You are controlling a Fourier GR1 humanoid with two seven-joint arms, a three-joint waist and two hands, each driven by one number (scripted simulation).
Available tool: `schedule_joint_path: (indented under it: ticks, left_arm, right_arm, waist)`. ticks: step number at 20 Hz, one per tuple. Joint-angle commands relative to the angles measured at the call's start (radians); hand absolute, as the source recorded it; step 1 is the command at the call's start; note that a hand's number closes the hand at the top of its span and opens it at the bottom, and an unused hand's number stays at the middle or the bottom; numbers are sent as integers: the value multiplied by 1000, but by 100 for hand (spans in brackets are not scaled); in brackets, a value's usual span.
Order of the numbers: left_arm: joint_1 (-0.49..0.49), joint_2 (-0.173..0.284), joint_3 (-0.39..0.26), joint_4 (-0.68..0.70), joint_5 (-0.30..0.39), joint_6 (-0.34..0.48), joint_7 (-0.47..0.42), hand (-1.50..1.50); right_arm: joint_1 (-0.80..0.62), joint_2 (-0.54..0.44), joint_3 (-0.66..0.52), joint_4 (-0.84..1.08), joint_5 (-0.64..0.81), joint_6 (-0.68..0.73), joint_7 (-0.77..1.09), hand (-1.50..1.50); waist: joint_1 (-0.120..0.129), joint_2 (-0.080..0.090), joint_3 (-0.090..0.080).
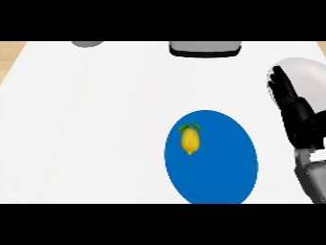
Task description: Pick the lemon from the plate and place it in the plate
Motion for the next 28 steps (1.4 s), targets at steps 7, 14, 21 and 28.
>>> schedule_joint_path:
  ticks: [7,14,21,28]
  left_arm:
    - [4,-75,-144,97,74,-124,164,0]
    - [-116,-147,-163,290,128,-226,212,0]
    - [-84,-151,-136,249,116,-241,216,0]
    - [-143,-167,-104,252,85,-243,297,0]
  right_arm:
    - [-253,-200,186,27,261,236,-81,150]
    - [-75,84,107,298,112,214,-508,-150]
    - [-153,-30,185,347,300,295,-446,-150]
    - [-211,-13,197,245,404,340,-223,-150]
  waist:
    - [-1,4,-49]
    - [-20,6,-13]
    - [-12,-2,-14]
    - [-15,-3,-14]
